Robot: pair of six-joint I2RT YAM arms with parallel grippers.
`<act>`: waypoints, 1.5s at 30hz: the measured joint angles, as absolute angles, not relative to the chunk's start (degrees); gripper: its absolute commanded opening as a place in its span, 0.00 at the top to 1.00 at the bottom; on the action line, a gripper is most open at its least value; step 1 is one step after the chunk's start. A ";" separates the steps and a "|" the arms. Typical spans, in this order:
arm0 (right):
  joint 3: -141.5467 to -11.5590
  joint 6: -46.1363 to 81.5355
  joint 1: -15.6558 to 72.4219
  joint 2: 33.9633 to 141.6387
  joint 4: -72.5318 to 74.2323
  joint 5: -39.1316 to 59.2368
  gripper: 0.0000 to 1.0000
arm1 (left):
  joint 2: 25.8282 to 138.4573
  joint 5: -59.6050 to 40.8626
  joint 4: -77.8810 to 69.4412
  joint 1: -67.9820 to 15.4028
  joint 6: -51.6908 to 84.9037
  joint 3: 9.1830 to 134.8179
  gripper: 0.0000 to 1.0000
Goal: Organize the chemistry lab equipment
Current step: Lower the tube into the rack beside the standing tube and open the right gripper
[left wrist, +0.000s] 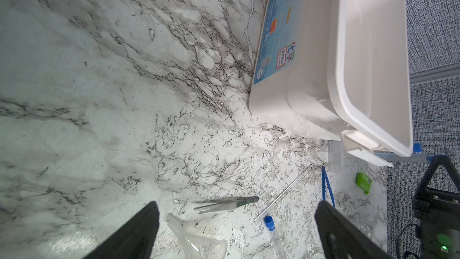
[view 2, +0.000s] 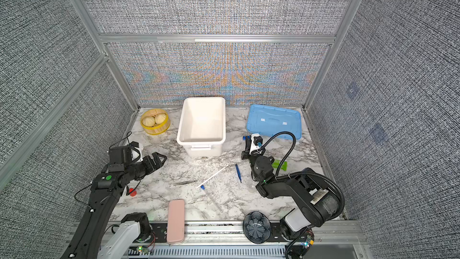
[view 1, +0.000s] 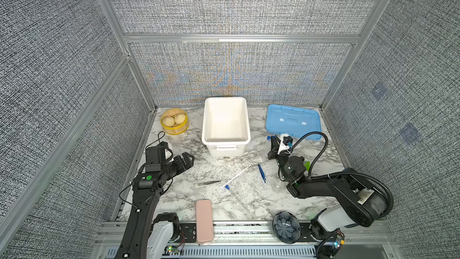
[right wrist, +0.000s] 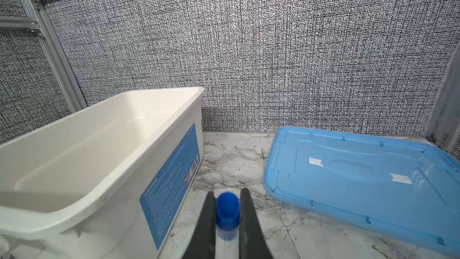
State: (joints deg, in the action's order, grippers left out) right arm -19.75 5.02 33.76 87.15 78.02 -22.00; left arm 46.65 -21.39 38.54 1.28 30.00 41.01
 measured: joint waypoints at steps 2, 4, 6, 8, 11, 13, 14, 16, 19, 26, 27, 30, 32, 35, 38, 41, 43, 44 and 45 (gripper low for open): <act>-19.75 4.45 33.82 87.66 78.11 -21.98 0.90 | 46.59 -21.39 38.54 1.28 30.00 41.01 0.01; -19.75 3.86 34.06 88.20 78.11 -21.85 0.90 | 46.50 -21.41 38.54 1.28 30.00 41.01 0.01; -19.77 3.09 34.24 88.60 78.11 -21.82 0.89 | 46.41 -21.41 38.54 1.28 30.00 41.01 0.01; -19.86 2.55 34.48 88.82 78.11 -21.85 0.89 | 46.37 -21.41 38.54 1.28 30.00 41.01 0.01; -20.08 1.58 34.79 89.27 78.15 -21.87 0.87 | 46.26 -21.43 38.54 1.28 30.00 41.01 0.01; -20.32 0.82 35.16 89.80 78.15 -21.82 0.87 | 46.26 -21.43 38.54 1.28 30.00 41.01 0.01; -20.38 0.67 35.29 89.95 78.15 -21.82 0.86 | 46.26 -21.45 38.54 1.28 30.00 41.01 0.01; -20.60 0.10 35.35 90.39 78.15 -21.85 0.85 | 46.26 -21.54 38.54 1.28 30.00 41.01 0.01; -20.67 -0.10 35.44 90.63 78.15 -21.87 0.80 | 46.26 -21.58 38.54 1.28 30.00 41.01 0.01; -20.58 -0.49 35.46 89.97 78.19 -22.13 0.74 | 46.39 -21.67 38.54 1.28 29.98 41.01 0.01; -20.56 -0.54 35.46 89.80 78.17 -22.15 0.73 | 46.39 -21.82 38.54 1.28 29.98 41.01 0.01; -20.47 -0.75 35.57 89.12 78.17 -22.17 0.70 | 46.39 -22.09 38.54 1.28 29.95 41.01 0.01; -20.47 -0.84 35.57 88.33 78.17 -22.15 0.68 | 46.35 -22.15 38.54 1.28 29.95 41.01 0.01; -20.38 -1.28 35.57 86.06 78.08 -22.24 0.64 | 46.15 -22.26 38.54 1.28 29.95 41.01 0.01; -20.53 -1.43 35.57 80.99 75.07 -22.31 0.60 | 46.06 -22.26 38.54 1.28 29.95 41.01 0.01; -23.79 -1.23 35.55 74.56 67.05 -22.26 0.57 | 46.06 -22.26 38.54 1.28 29.95 41.01 0.01; -27.18 -0.21 35.53 70.54 59.83 -22.02 0.55 | 46.06 -22.28 38.52 1.28 29.95 41.01 0.01; -28.64 0.05 35.51 69.14 56.60 -21.91 0.54 | 46.06 -22.31 38.54 1.28 29.95 41.01 0.01; -30.41 0.30 35.51 67.61 52.25 -21.54 0.54 | 46.02 -22.44 38.52 1.28 29.95 41.01 0.01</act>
